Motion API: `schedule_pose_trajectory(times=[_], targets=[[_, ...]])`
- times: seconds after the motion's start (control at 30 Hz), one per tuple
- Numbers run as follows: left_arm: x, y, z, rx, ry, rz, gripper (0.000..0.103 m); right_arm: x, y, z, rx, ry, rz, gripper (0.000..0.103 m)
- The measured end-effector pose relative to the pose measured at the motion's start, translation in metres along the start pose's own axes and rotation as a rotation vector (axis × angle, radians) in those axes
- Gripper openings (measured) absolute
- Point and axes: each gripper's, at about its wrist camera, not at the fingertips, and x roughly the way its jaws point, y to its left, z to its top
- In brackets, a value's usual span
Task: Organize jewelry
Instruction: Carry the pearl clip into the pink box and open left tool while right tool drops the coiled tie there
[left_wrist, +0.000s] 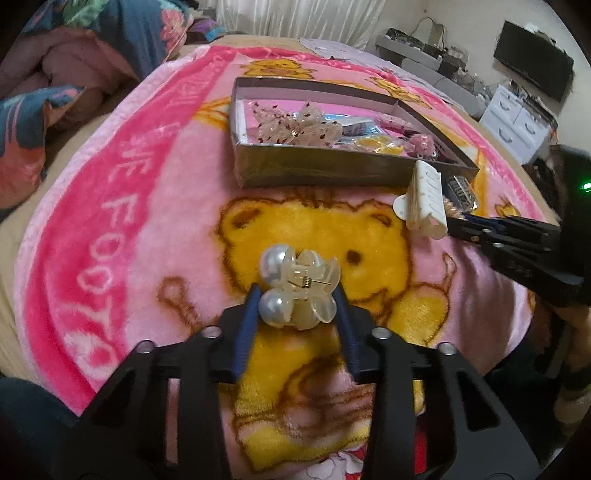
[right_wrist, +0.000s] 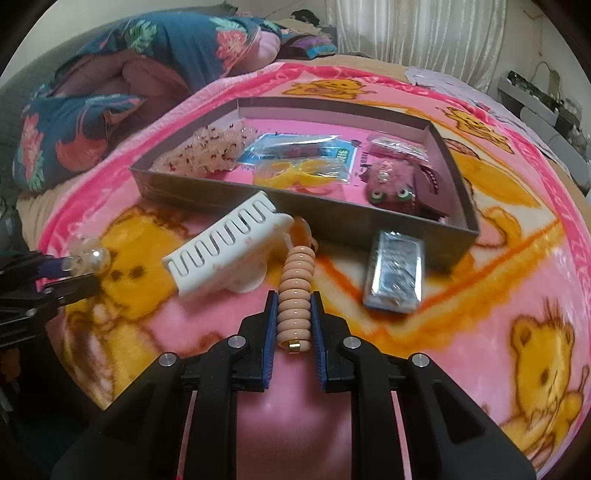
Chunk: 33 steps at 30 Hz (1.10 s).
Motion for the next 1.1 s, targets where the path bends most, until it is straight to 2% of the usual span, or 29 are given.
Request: schedule_pose_trajectory(times=[0.2,0.47,0.8,1.1], targets=[[-0.007,-0.007,0.005,0.015,-0.018,-0.027,0.029,-0.032,-0.011,-0.012,0.049,-0.05,0.01,0.017],[-0.028,-0.021,0.028,0.049,-0.097,-0.048,0.029,-0.073,-0.034,-0.018,0.123,-0.136,-0.006,0.017],[-0.048,-0.034,0.078,0.076,-0.197,-0.063,0.029,-0.111,-0.055,0.005,0.159,-0.253,-0.02,0.017],[-0.038,-0.05,0.116,0.099,-0.213,-0.088,0.029,-0.118,-0.066,0.036,0.158,-0.302,-0.027,0.017]])
